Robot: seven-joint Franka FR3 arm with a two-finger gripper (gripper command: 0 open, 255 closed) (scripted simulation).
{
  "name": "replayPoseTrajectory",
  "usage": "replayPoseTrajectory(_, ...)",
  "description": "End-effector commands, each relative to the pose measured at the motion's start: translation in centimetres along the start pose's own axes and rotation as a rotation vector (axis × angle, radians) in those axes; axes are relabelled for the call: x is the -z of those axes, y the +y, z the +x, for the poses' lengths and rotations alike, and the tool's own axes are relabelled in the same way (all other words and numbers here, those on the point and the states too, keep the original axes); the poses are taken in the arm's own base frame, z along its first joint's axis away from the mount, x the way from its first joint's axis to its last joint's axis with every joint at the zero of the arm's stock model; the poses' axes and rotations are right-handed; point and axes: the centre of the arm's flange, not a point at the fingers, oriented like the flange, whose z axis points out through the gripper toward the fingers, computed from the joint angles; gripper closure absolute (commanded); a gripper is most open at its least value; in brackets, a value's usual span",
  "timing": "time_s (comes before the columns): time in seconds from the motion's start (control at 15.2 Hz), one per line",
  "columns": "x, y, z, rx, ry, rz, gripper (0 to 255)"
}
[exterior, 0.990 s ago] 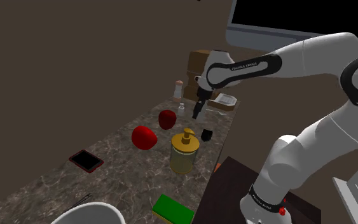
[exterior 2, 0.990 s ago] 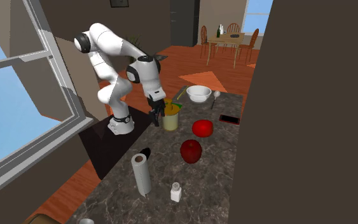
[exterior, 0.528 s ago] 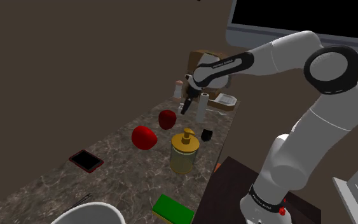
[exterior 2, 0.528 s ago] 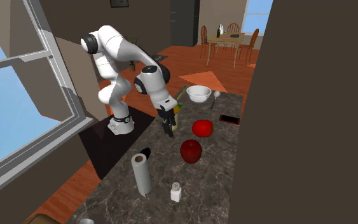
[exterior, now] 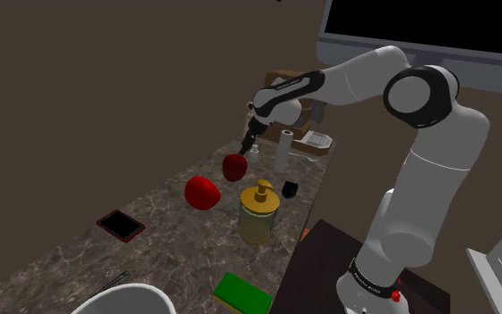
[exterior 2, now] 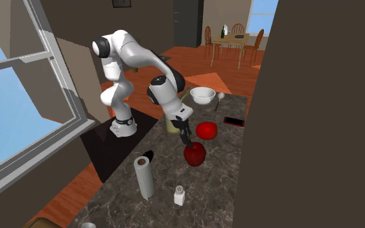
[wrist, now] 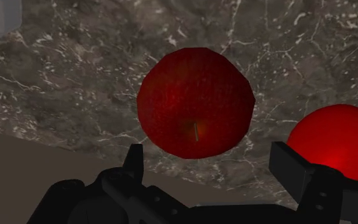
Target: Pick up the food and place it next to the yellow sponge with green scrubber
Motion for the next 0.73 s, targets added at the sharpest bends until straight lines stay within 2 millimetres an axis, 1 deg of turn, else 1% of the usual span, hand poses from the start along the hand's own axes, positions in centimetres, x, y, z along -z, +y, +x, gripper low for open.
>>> replayPoseTrajectory(0.0, -1.1, 0.1, 0.1, 0.004, 0.004, 0.000, 0)
replayPoseTrajectory(0.2, -2.7, 0.1, 0.1, 0.004, 0.004, 0.000, 0)
replayPoseTrajectory(0.26, -3.5, 0.1, 0.1, 0.004, 0.004, 0.000, 0)
replayPoseTrajectory(0.66, -3.5, 0.1, 0.1, 0.004, 0.004, 0.000, 0)
